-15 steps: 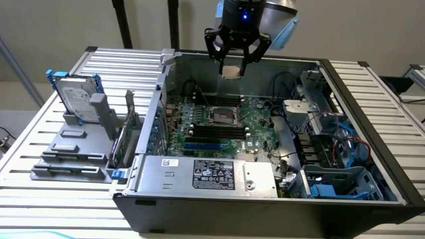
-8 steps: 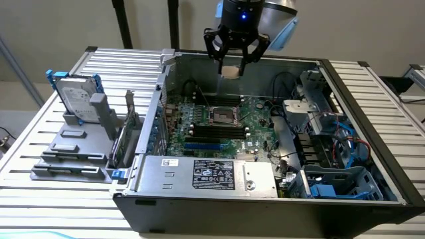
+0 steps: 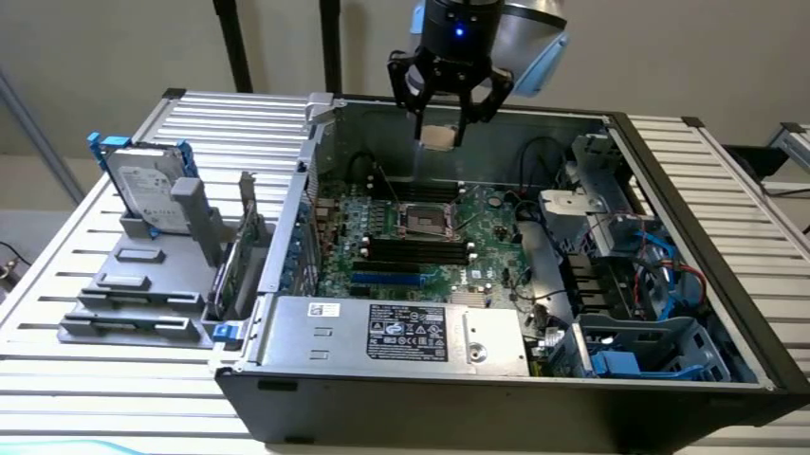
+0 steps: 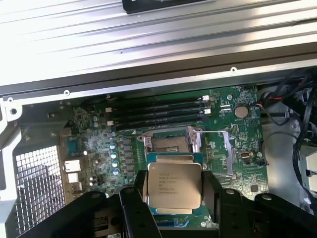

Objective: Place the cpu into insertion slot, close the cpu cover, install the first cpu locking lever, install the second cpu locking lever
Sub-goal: 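Place the cpu into insertion slot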

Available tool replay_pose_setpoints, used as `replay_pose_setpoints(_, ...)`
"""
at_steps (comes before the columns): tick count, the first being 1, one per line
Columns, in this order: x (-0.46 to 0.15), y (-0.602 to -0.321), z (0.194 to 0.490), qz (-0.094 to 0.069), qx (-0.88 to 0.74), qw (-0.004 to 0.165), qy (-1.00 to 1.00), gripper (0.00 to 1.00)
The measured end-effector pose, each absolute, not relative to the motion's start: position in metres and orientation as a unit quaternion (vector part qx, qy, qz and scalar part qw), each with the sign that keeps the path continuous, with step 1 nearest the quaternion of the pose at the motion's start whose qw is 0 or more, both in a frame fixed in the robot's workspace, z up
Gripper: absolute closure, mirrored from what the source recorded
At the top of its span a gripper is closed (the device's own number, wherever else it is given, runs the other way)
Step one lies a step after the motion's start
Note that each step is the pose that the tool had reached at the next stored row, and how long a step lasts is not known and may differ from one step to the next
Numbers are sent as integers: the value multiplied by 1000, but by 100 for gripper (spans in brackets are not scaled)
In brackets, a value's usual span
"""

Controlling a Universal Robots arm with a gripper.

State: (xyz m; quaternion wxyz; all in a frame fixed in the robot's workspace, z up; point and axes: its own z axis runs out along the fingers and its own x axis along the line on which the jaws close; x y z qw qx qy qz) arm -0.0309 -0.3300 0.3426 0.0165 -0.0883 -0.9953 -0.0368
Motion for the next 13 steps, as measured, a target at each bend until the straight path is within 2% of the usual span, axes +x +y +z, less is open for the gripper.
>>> replay_pose_setpoints(13,-31,-330,342,-38,-193,16,-980,46)
